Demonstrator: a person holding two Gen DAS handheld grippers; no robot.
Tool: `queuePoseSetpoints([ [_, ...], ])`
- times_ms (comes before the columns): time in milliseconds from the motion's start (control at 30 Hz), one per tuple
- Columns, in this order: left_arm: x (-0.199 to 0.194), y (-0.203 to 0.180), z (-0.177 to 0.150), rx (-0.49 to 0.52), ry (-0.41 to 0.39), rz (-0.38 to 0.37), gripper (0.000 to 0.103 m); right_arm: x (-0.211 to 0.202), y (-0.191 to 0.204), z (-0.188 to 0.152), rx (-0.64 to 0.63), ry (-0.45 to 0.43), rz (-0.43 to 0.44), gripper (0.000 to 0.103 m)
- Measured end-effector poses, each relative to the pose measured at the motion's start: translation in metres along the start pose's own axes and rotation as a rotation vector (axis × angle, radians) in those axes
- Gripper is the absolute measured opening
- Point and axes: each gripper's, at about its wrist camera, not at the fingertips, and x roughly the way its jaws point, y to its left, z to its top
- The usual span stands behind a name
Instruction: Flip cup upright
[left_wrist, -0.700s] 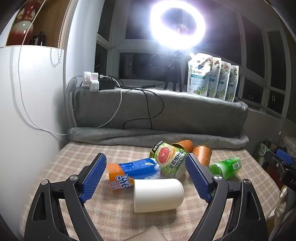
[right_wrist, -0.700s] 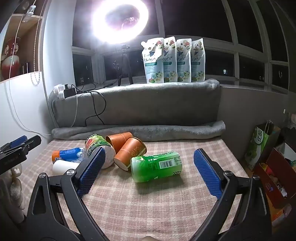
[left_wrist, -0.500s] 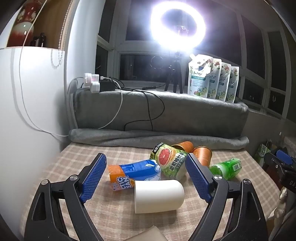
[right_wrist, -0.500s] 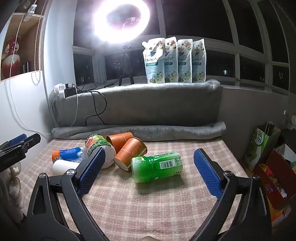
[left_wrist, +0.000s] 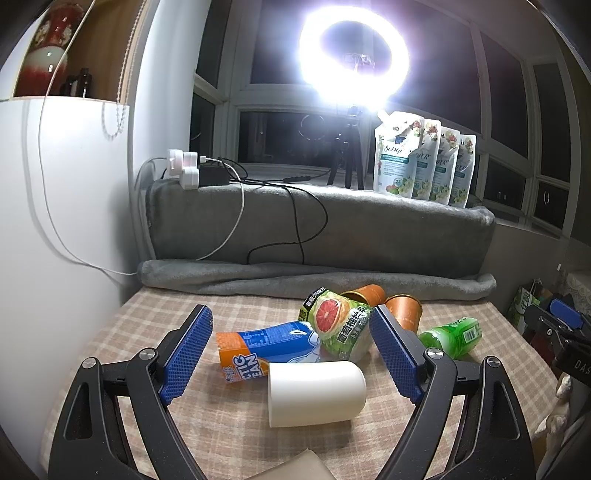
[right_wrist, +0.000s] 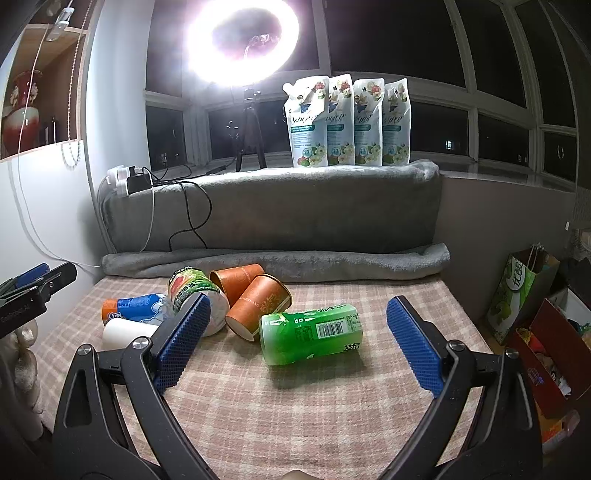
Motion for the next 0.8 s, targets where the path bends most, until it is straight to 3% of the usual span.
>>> queuePoseSetpoints([
  [800,-0.006,-0.003,0.012,0.000,-0.018,0.004,0.087,0.000,-0.001,0.004,-0.009,-0.011,0.003,0.098],
])
